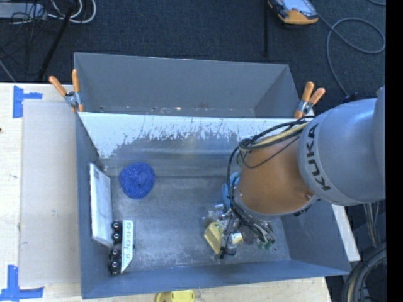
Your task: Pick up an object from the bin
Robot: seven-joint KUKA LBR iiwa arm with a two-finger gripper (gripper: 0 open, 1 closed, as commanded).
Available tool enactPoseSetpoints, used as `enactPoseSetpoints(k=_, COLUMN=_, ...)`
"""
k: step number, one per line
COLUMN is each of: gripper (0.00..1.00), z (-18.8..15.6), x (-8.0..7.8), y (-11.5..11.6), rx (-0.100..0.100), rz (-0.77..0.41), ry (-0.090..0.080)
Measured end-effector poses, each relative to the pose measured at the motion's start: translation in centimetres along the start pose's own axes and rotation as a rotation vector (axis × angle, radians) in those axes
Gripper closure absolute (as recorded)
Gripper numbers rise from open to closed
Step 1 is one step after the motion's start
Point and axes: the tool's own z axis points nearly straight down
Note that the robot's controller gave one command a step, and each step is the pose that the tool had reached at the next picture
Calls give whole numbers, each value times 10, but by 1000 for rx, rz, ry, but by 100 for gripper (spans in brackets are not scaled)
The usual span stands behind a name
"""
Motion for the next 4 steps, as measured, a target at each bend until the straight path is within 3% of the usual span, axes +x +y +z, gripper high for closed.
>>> enactPoseSetpoints(k=1, gripper=100, z=0, x=0, y=0, rx=0, rz=1, ry=0)
enactPoseSetpoints(k=2, gripper=100, z=-47, x=4, y=3, rx=-1, rz=-19, ry=8)
enactPoseSetpoints(k=3, gripper=100, z=-29, x=-31, y=-5, rx=2, rz=-45, ry=-14)
enactPoseSetpoints(k=4, gripper=100, z=-38, x=-20, y=-1, rx=-2, rz=-57, ry=15)
